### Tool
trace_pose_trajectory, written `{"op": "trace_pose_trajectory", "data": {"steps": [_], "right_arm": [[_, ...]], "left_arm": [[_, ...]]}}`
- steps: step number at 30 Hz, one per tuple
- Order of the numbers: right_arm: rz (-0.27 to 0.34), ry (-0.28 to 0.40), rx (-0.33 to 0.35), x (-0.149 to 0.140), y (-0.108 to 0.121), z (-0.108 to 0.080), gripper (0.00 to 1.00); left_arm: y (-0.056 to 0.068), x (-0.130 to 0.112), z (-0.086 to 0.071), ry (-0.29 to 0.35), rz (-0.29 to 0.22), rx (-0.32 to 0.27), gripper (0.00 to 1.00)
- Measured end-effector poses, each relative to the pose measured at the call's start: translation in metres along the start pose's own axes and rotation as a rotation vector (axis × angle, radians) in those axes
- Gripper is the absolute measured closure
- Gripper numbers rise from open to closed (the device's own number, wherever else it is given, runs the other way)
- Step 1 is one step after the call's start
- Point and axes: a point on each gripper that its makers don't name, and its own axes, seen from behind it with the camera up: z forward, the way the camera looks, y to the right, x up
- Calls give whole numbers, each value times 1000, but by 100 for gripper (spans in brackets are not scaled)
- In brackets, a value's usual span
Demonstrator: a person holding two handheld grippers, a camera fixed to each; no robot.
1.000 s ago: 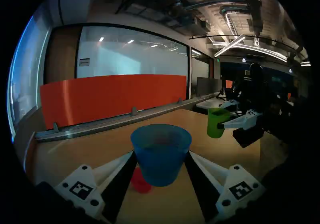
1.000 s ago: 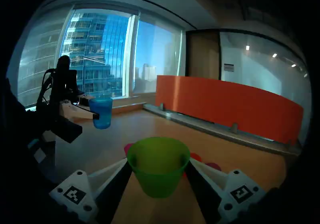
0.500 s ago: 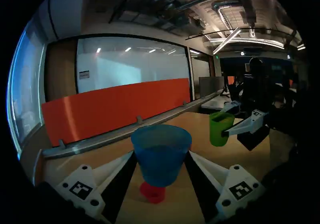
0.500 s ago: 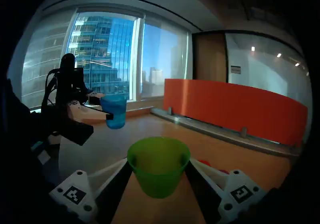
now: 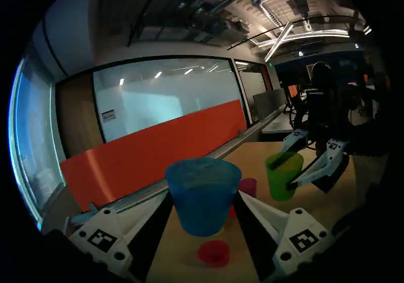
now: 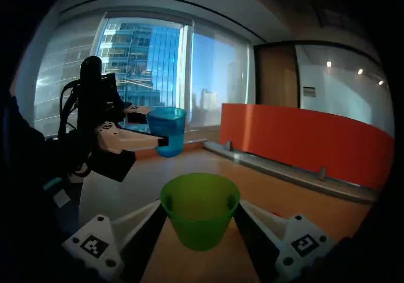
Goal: Pour water
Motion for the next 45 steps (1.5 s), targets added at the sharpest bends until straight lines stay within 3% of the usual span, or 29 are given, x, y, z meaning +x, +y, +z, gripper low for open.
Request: {"op": "trace_pose_trajectory", "data": {"steps": [12,26,45], "right_arm": [[-6,5,29,5,-11,10,11],[-8,10,69,7,-24,25,11],[-8,-1,120,3,-37,42,11]], "left_arm": [[-6,15,8,-1,130,22,19],[-5,27,9,-3,255,22,19],[-3,38,13,-10,385,25,19]]}}
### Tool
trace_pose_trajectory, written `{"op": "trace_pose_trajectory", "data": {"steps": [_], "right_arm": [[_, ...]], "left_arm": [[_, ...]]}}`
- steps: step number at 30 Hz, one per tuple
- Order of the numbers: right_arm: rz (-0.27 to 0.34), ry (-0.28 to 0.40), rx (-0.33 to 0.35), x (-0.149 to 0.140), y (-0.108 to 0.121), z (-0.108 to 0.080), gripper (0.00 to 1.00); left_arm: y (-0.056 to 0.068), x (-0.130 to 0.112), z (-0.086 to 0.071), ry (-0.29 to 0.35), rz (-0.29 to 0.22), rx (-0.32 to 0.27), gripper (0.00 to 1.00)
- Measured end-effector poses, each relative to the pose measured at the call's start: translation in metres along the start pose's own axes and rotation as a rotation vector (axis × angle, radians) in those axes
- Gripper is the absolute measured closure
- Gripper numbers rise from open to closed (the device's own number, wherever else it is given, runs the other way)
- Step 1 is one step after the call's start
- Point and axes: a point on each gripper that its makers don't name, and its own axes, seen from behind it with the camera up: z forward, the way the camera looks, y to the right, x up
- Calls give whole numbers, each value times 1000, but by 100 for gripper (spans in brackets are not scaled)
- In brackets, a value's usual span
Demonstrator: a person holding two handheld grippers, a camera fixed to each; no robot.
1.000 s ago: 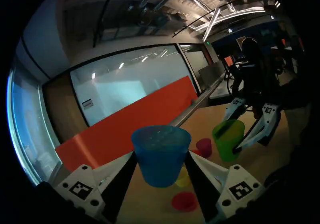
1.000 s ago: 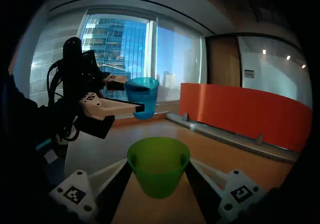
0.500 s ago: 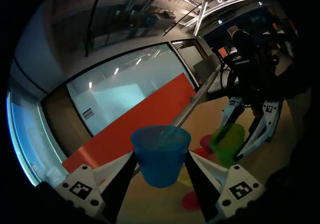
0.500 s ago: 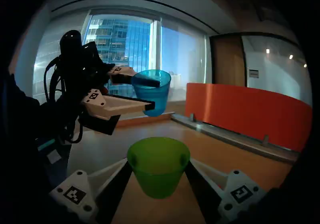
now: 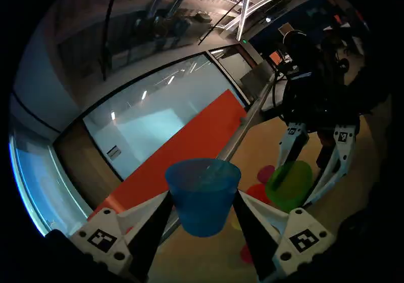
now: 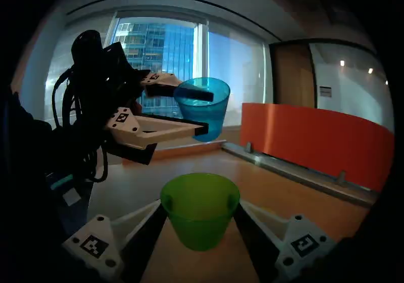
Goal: Pour water
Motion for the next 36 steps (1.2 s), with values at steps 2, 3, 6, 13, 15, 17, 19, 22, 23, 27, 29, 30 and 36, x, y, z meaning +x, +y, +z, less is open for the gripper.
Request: {"op": "trace_pose_trajectory", "data": {"steps": [2,3,6,13,15,17,19,22,23,27,29,30,36], "right_arm": [[0,1,7,1,-2,2,11],[0,2,11,1,-3,2,11],[-3,1,13,1,-2,4,11],[5,1,18,0,-3,6,11],[7,2,19,0,-3,6,11],[7,1,20,0,-3,5,11],[6,0,21,0,-3,5,12],[5,2,21,2,-3,5,12],[4,4,21,3,-3,5,12],[5,6,21,3,-3,5,12],[4,6,22,3,-3,5,12],[4,6,23,3,-3,5,12],[3,6,20,3,-2,6,12]], "left_arm": [[0,1,0,-2,10,-1,19],[0,2,1,-2,15,-1,19],[1,5,0,-2,35,-1,19],[4,9,1,-6,77,-5,19],[4,9,1,-8,89,-3,19],[3,9,2,-10,101,-2,19],[3,9,3,-12,113,-1,19],[2,10,4,-13,129,-1,19],[2,10,4,-13,134,-1,19],[0,12,7,-11,149,1,19],[-1,13,8,-9,158,3,19],[-2,14,9,-9,163,5,19],[-4,14,11,-15,195,9,19]]}}
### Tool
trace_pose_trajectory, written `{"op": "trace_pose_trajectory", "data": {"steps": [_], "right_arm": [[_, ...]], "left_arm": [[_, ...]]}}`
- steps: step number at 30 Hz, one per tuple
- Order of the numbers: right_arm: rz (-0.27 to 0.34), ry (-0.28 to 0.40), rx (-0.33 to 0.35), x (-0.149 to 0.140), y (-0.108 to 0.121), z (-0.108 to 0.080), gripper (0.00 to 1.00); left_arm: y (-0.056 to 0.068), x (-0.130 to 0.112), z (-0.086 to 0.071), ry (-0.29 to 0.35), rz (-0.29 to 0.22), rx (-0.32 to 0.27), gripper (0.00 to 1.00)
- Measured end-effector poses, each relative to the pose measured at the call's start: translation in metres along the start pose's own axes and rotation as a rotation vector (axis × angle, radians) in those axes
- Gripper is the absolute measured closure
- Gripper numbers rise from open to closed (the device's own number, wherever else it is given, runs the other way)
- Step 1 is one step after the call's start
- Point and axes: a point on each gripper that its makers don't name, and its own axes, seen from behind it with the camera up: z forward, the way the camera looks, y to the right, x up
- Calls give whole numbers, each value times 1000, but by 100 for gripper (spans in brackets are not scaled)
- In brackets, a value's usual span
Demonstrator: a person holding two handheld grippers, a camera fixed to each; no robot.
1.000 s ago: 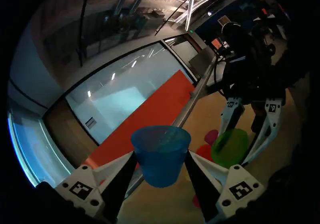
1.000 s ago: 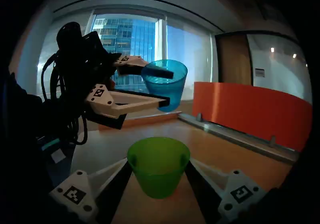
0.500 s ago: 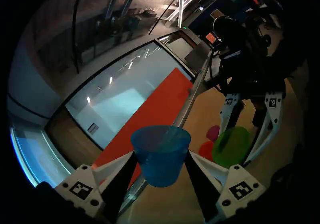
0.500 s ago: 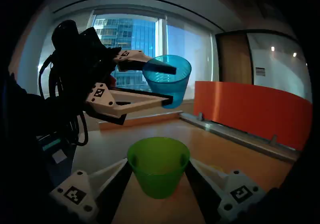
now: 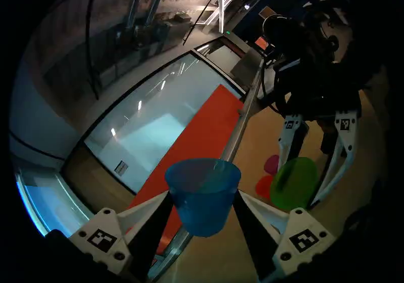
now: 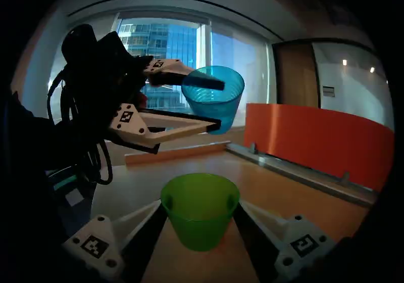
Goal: Pour water
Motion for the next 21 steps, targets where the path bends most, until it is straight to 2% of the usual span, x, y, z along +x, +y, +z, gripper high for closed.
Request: {"op": "trace_pose_trajectory", "data": {"steps": [21], "right_arm": [[3,8,1,3,0,2,12]], "left_arm": [[4,1,6,-2,76,14,19]]}}
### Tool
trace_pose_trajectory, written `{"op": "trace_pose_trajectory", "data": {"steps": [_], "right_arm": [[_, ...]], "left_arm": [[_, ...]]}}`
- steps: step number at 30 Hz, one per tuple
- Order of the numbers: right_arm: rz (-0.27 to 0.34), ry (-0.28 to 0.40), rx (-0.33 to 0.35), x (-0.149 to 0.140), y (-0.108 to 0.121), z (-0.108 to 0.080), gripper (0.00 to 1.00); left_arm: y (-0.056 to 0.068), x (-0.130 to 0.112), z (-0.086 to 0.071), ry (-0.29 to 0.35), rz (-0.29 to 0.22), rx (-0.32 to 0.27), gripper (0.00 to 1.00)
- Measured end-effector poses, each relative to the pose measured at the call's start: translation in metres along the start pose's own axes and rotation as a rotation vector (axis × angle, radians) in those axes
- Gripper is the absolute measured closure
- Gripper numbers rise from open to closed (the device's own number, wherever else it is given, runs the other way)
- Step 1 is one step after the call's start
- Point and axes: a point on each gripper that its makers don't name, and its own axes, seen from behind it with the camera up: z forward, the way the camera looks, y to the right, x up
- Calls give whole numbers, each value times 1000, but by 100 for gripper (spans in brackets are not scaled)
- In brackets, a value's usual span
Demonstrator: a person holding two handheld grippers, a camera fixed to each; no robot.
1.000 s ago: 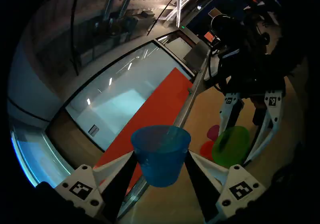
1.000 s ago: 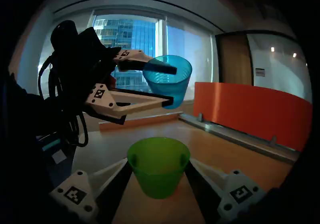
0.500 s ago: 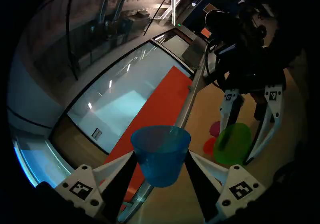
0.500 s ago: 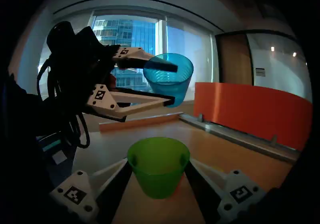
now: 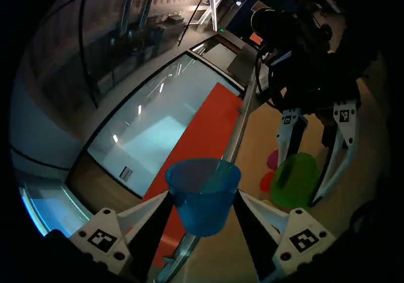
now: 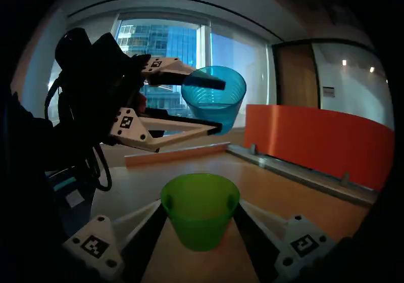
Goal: Pour water
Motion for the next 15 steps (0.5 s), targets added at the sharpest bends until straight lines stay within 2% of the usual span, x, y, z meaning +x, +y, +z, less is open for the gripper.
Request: {"op": "trace_pose_trajectory", "data": {"steps": [15], "right_arm": [[-3,4,0,2,0,0,12]], "left_arm": [[-5,7,-2,6,55,18,19]]}}
